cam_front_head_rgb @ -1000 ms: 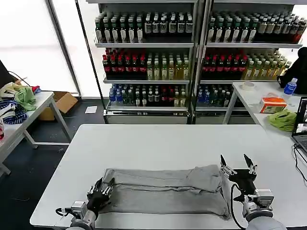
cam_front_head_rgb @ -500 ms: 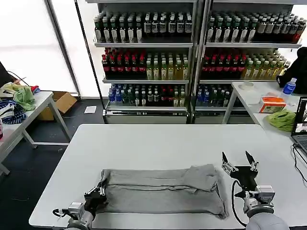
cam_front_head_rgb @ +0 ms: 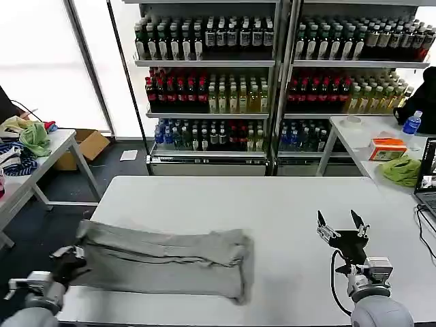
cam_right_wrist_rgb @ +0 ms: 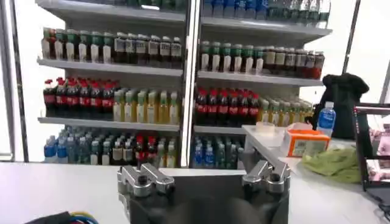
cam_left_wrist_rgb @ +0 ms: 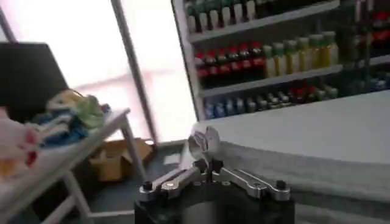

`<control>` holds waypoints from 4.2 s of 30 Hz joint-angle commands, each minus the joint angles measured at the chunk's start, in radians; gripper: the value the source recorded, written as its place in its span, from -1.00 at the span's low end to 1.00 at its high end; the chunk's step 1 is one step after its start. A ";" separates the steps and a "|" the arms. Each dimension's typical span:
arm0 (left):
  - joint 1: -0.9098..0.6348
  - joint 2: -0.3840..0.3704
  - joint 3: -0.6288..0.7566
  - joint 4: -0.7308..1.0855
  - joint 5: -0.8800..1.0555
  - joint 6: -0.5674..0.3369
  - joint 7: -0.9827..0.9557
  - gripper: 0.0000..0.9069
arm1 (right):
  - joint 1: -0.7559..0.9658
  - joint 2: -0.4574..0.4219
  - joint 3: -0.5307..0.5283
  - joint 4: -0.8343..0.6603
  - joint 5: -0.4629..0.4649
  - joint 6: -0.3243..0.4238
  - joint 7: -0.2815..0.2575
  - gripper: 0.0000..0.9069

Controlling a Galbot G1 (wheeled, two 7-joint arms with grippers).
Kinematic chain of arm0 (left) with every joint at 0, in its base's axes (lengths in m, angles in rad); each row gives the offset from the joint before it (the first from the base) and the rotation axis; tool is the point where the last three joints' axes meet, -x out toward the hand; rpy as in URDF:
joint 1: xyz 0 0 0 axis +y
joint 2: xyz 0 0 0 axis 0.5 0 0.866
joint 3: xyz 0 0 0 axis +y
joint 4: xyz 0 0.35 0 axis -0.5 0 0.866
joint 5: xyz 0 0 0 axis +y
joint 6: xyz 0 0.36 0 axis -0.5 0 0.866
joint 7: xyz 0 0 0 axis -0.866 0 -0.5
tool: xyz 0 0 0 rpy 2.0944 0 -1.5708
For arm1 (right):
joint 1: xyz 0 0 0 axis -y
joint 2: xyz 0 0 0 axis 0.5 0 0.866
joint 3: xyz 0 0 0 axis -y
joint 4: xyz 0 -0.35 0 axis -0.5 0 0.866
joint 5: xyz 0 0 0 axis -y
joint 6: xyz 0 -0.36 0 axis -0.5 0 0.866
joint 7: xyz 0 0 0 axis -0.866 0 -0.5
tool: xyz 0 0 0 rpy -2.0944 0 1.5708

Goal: Fold and organize the clothes.

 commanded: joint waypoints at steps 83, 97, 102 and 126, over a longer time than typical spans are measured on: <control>-0.080 -0.025 0.355 -0.410 -0.347 0.164 -0.131 1.00 | -0.120 0.123 -0.021 0.027 -0.095 0.024 0.015 1.00; -0.072 0.158 0.019 -0.037 -0.300 0.128 -0.127 1.00 | -0.056 0.071 -0.051 0.025 -0.059 0.012 0.016 1.00; -0.092 0.137 0.039 0.058 -0.302 0.119 -0.100 1.00 | -0.055 0.064 -0.048 0.029 -0.055 0.011 0.013 1.00; -0.074 0.073 0.079 0.104 -0.391 0.155 -0.026 1.00 | -0.079 0.082 -0.052 0.031 -0.071 0.009 0.015 1.00</control>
